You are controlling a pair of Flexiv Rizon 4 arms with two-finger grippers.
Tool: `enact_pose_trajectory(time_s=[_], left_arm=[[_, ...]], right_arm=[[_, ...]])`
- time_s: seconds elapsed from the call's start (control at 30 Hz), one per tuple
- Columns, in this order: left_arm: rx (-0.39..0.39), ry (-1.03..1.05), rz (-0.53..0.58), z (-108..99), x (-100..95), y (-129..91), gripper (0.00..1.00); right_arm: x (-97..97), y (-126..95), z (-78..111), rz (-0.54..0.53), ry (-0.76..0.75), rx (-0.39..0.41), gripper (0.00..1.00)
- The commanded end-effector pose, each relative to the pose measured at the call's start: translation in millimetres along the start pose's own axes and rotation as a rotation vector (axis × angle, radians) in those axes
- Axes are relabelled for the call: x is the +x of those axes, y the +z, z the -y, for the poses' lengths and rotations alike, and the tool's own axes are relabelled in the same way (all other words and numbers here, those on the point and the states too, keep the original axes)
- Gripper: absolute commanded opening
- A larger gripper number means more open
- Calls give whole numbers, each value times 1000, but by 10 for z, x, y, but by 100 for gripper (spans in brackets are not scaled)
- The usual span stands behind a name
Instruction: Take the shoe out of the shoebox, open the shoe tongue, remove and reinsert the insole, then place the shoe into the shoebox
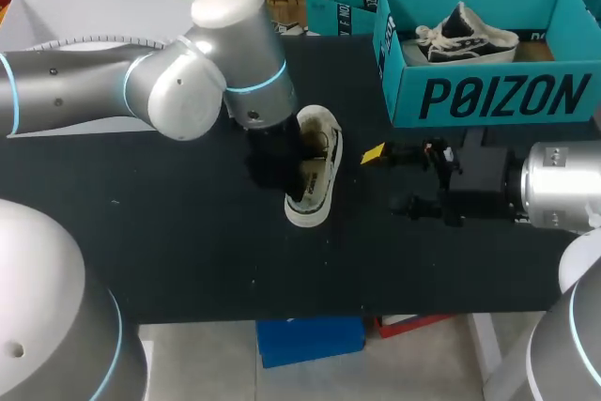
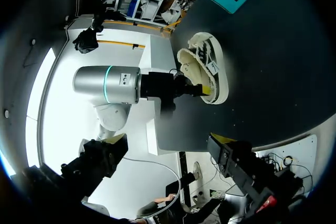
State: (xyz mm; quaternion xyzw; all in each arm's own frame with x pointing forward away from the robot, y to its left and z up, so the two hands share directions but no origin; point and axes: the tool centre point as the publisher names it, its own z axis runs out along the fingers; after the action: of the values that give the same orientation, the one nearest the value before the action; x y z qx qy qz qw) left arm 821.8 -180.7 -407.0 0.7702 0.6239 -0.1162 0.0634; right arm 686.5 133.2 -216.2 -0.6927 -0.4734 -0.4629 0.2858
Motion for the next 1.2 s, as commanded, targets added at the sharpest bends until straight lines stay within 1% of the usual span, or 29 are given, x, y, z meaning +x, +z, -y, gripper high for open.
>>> enact_pose_trajectory(time_s=[0.03,0.23,0.37,0.43,0.53,0.73,0.8,0.9,0.93,1.0,1.13,1.17,1.2], left_arm=[[8,-4,-16,-51,-18,132,0],[17,-6,-39,-65,4,214,0],[21,-5,-41,-67,2,216,0],[21,-5,-38,-70,-14,166,0],[22,6,-28,-58,-44,30,0],[28,23,-45,-28,-46,-294,0],[15,23,-50,-39,-33,-412,5],[-5,22,-55,-52,-6,-600,7],[-11,22,-58,-58,5,-649,10],[-19,20,-60,-60,28,-751,20],[-43,12,-56,-71,79,-911,22],[-54,4,-49,-84,99,-955,22],[-65,-9,-34,-108,123,-1000,18]], right_arm=[[3,7,-1,1,0,0,100],[3,7,-1,1,0,0,100],[3,7,-1,1,0,0,100],[3,7,-1,1,0,0,100],[3,7,-1,1,0,0,100],[3,7,-1,1,0,0,100],[3,7,-1,1,0,0,100],[3,7,-1,1,0,0,100],[3,7,-1,1,0,0,100],[3,7,-1,1,0,0,100],[3,7,-1,1,0,0,100],[3,7,-1,1,0,0,100],[3,7,-1,1,0,0,100]])
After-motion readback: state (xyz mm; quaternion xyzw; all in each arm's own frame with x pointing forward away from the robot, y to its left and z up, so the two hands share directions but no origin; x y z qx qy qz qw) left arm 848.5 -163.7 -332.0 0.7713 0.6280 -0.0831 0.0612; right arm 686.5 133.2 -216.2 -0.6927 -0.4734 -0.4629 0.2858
